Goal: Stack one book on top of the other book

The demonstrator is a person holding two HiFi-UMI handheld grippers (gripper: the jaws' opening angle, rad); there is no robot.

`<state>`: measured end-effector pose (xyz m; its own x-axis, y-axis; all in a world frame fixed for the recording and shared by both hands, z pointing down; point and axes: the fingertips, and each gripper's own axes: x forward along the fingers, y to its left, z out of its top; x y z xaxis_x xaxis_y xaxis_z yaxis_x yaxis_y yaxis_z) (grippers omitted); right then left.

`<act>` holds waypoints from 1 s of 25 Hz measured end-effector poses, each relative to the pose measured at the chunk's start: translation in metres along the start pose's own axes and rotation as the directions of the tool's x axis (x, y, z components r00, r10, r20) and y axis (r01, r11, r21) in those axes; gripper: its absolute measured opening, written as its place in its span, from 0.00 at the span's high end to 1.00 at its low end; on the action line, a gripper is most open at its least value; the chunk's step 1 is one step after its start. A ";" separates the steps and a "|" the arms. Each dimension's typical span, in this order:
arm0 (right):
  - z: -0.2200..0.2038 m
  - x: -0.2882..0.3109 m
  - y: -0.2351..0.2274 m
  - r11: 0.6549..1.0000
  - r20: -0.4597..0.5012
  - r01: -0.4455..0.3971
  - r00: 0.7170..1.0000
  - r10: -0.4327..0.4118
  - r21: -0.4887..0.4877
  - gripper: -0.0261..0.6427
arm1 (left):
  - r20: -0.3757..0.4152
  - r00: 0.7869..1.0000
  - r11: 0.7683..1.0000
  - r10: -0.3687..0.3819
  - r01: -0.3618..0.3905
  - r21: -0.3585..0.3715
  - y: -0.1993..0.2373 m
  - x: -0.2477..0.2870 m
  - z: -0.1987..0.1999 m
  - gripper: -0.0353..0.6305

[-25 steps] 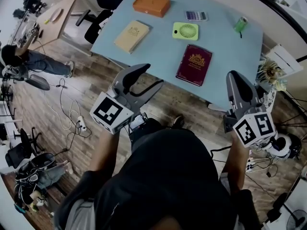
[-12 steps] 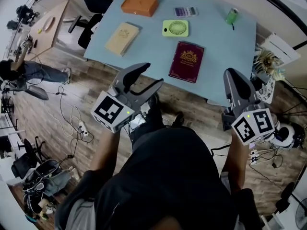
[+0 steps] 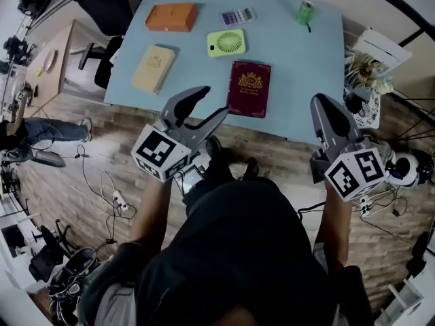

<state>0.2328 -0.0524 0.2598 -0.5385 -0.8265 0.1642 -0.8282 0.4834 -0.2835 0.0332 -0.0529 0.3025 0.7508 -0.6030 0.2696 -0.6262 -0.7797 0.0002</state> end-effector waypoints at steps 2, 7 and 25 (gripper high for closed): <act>-0.002 0.003 -0.004 1.000 -0.011 0.011 1.000 -0.011 0.002 0.94 | -0.005 1.000 1.000 -0.008 0.008 -0.010 0.006 0.005 -0.004 0.53; -0.009 0.019 -0.016 0.999 -0.040 0.036 0.999 -0.036 0.007 0.94 | -0.026 1.000 0.999 -0.014 0.013 -0.045 0.026 0.020 -0.021 0.53; -0.071 0.091 -0.054 0.995 -0.152 0.053 0.988 -0.040 0.082 0.94 | -0.157 0.987 0.980 -0.018 -0.014 -0.199 0.088 0.076 -0.124 0.53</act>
<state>0.2179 -0.1330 0.3571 -0.5225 -0.7916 0.3168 -0.8399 0.4139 -0.3511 0.0092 -0.1466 0.4423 0.7198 -0.5544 0.4178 -0.6656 -0.7222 0.1882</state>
